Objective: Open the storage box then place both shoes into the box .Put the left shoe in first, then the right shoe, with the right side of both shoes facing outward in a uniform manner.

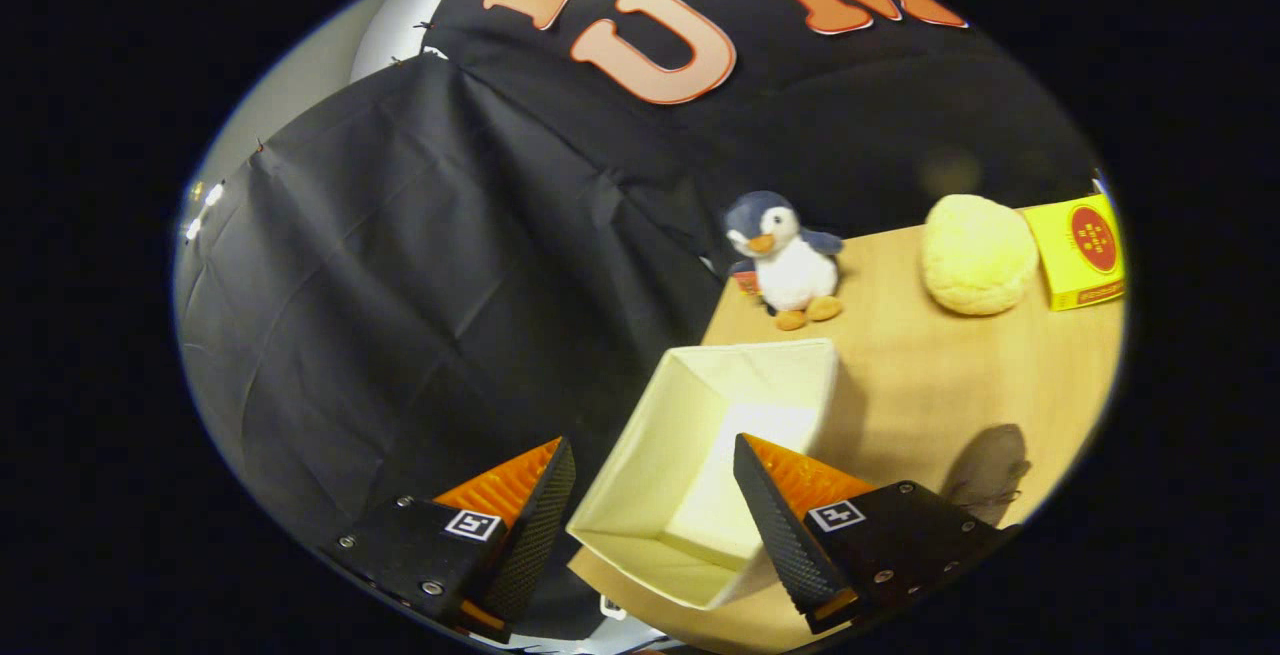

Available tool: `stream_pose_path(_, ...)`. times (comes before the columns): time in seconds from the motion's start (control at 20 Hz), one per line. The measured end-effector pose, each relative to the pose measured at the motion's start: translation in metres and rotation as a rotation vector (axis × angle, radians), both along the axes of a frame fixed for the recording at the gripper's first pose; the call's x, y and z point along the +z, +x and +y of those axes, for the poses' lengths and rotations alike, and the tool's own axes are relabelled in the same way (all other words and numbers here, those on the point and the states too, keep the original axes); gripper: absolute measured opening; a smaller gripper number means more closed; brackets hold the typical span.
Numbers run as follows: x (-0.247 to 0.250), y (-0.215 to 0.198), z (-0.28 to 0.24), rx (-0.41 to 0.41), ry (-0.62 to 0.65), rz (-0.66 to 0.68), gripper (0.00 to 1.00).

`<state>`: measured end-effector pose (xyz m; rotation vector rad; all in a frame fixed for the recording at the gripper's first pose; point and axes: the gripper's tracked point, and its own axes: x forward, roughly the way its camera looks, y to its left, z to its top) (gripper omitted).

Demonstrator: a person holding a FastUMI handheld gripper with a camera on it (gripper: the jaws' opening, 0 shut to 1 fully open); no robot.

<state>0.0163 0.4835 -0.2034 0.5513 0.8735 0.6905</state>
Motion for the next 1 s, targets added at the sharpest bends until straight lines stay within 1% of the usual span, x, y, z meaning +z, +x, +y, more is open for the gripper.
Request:
stream_pose_path(0.3,-0.059,-0.009,-0.103,-0.082,-0.257,-0.043,0.98)
stream_pose_path(0.4,-0.081,-0.013,-0.133,-0.091,-0.342,-0.044,0.98)
stream_pose_path(0.55,-0.119,-0.030,-0.175,-0.088,-0.456,-0.001,0.98)
stream_pose_path(0.7,-0.156,-0.045,-0.185,-0.056,-0.508,0.045,0.99)
stream_pose_path(0.85,-0.183,-0.052,-0.186,-0.020,-0.531,0.094,0.96)
stream_pose_path(1.0,-0.207,-0.049,-0.198,-0.028,-0.582,0.116,0.92)
